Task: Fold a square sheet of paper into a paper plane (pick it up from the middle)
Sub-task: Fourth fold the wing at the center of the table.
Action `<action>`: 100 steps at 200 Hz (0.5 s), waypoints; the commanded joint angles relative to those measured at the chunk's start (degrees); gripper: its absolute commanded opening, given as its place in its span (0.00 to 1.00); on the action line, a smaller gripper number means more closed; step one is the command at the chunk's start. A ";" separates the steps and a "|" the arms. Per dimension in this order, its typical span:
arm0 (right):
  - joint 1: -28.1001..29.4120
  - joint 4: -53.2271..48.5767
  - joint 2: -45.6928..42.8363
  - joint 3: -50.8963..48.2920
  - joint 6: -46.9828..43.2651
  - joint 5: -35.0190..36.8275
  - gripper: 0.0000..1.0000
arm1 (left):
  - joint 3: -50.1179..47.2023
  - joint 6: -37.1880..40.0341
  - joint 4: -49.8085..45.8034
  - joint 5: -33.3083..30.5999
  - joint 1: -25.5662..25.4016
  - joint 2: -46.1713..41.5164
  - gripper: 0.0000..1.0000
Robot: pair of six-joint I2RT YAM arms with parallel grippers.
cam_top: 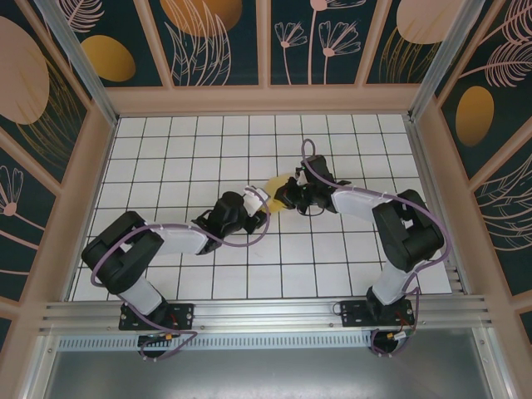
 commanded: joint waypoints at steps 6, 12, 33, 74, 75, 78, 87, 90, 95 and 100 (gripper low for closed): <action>0.77 -2.33 0.98 1.83 -1.12 -1.02 0.06 | 1.59 2.07 0.50 -0.54 -0.28 1.70 0.47; 0.81 -2.41 1.05 1.81 -1.08 -1.10 0.06 | 1.62 2.14 0.48 -0.33 -0.24 1.87 0.47; 0.80 -2.45 1.06 1.74 -0.86 -1.28 0.06 | 1.52 2.15 0.33 -0.10 -0.22 2.28 0.47; 0.81 -2.39 1.16 1.94 -0.07 -1.58 0.06 | 1.11 2.32 0.29 -0.51 -0.36 3.44 0.46; 0.81 -2.36 1.20 1.99 -0.07 -1.65 0.06 | 1.10 2.37 0.31 -0.48 -0.37 3.45 0.46; 0.81 -2.33 1.08 2.04 -0.09 -1.67 0.06 | 1.03 2.40 0.43 -0.61 -0.37 3.54 0.45; 0.81 -2.30 1.07 2.07 0.02 -1.72 0.06 | 0.77 2.45 0.91 -0.93 -0.37 3.65 0.44; 0.81 -2.32 1.14 2.18 0.02 -1.66 0.06 | 0.64 2.45 1.06 -1.00 -0.37 3.70 0.43; 0.76 -2.41 1.10 2.20 0.03 -1.63 0.07 | 0.61 2.44 1.24 -1.15 -0.33 3.75 0.42; 0.72 -2.48 1.11 2.16 0.02 -1.77 0.07 | 0.57 2.44 1.33 -1.15 -0.37 3.88 0.40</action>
